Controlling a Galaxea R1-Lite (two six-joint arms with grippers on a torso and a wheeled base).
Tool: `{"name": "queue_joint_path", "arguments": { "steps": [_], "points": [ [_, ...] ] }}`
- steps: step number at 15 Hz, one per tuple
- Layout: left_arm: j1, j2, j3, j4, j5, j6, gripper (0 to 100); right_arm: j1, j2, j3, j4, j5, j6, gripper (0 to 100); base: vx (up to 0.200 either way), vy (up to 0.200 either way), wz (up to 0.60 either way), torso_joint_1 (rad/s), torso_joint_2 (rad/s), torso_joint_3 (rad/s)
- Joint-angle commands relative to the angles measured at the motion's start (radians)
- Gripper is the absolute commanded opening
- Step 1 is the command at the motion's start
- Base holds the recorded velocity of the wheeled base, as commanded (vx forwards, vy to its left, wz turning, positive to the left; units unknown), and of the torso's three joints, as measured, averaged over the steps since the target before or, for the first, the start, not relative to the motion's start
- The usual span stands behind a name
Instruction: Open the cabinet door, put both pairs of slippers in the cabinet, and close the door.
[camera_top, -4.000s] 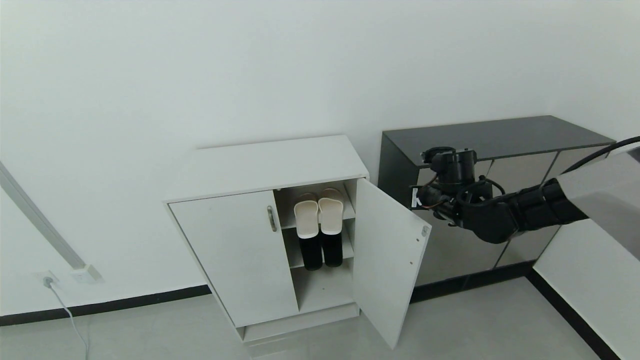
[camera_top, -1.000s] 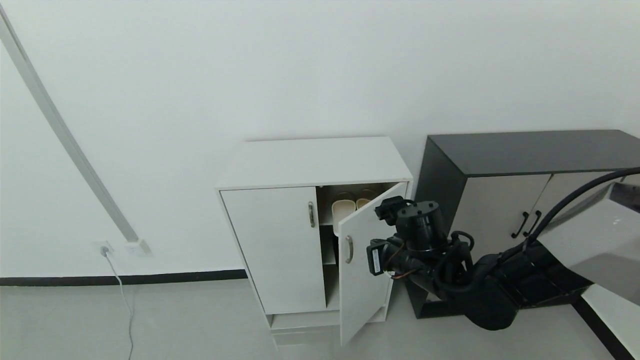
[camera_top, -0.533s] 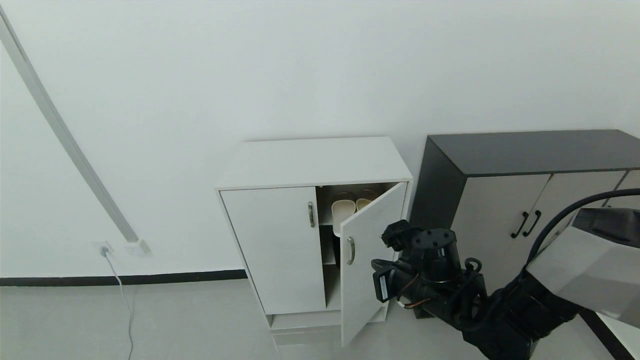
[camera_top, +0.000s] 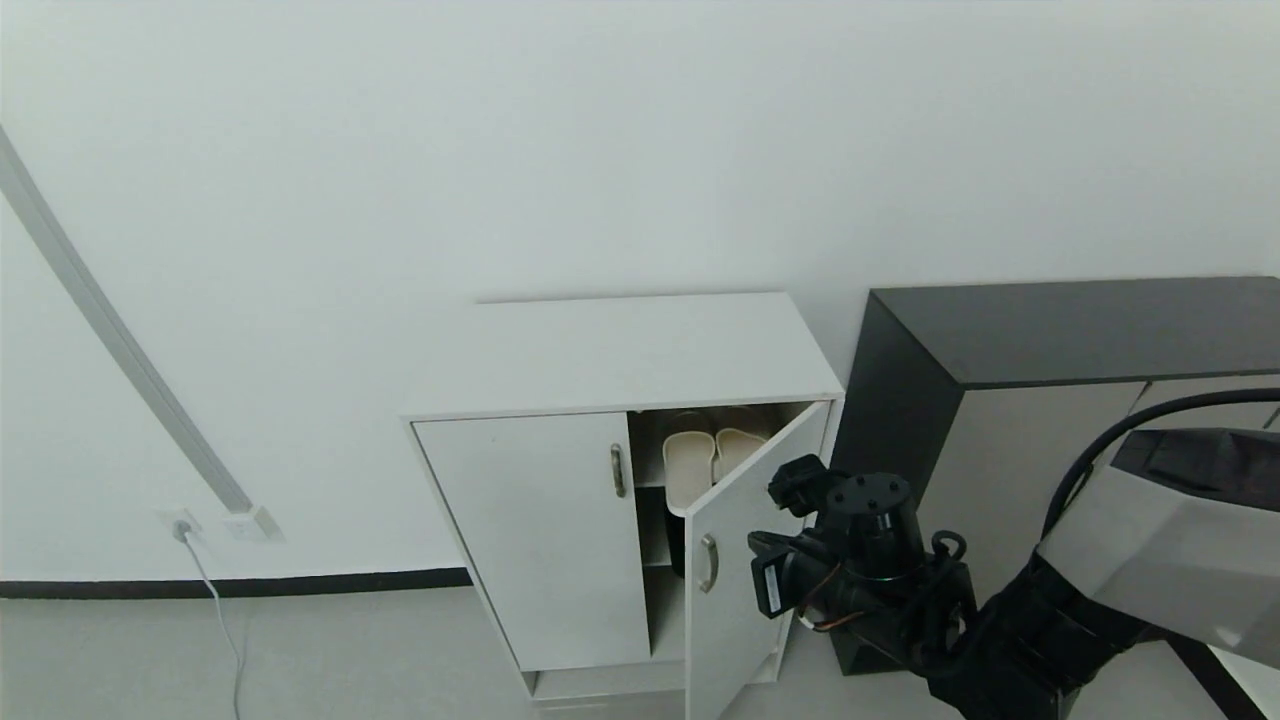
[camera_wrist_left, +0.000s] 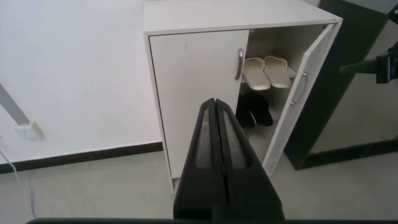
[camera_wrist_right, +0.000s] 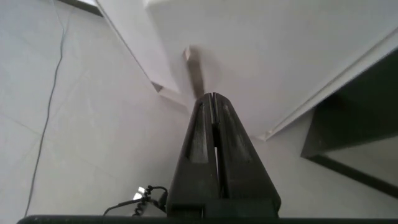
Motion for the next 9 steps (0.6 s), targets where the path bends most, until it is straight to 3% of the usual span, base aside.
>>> {"name": "queue_joint_path", "arguments": {
  "steps": [1, 9],
  "points": [
    [0.001, 0.001, 0.000, 0.000, 0.000, -0.001, 0, -0.001, 0.007, -0.001, -0.006, 0.000, 0.001, 0, 0.000, 0.000, 0.00, 0.000, 0.00, 0.000],
    [0.001, 0.001, 0.000, 0.000, 0.000, 0.001, 0, -0.048, 0.105, -0.150, -0.020, 0.030, 0.002, 0, 0.000, 0.000, 0.00, 0.000, 0.00, 0.000]
  ]
}}
